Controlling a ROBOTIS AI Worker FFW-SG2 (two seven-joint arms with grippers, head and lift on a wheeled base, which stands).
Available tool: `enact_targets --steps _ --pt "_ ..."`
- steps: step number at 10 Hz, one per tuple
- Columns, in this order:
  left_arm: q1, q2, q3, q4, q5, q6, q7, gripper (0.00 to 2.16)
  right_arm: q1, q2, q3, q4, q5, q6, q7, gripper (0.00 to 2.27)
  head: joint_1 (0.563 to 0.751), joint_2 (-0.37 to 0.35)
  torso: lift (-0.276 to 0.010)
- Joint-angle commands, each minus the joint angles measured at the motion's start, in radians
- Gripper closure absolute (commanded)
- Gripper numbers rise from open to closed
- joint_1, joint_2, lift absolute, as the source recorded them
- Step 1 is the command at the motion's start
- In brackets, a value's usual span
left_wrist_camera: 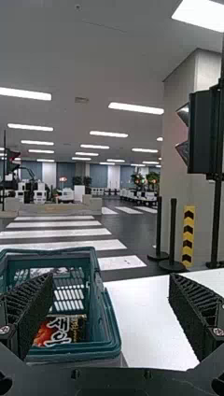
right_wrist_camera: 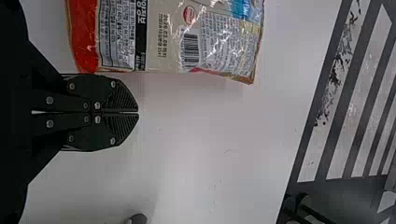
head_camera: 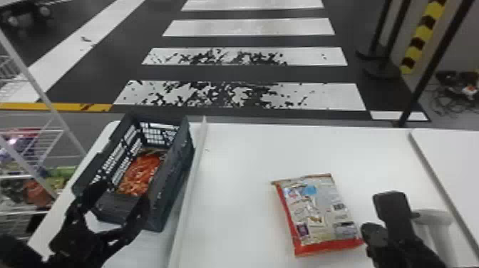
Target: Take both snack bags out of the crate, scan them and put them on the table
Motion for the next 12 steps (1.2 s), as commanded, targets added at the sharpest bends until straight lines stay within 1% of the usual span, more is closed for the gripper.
enact_targets --steps 1,4,7,9,12 --pt "-0.002 0.0 0.0 0.003 0.0 0.0 0.0 0.08 0.018 0.001 0.013 -0.027 -0.001 0.013 0.014 2.26 0.695 0.11 -0.092" --pt "-0.008 0.0 -0.003 0.012 0.002 0.0 0.0 0.08 0.044 0.001 0.026 -0.085 -0.006 0.056 0.029 2.26 0.695 0.141 -0.092" --pt "-0.014 0.0 -0.008 0.017 0.002 0.0 0.0 0.08 0.052 0.001 0.029 -0.117 -0.001 0.13 0.055 2.26 0.695 0.142 -0.092" --pt "-0.016 0.0 -0.009 0.017 0.002 0.0 0.0 0.08 0.061 0.001 0.035 -0.134 -0.009 0.133 0.083 2.26 0.695 0.148 -0.092" --pt "-0.017 0.0 -0.011 0.022 0.002 -0.003 0.001 0.08 0.064 0.001 0.033 -0.145 -0.012 0.136 0.092 2.26 0.695 0.164 -0.092"
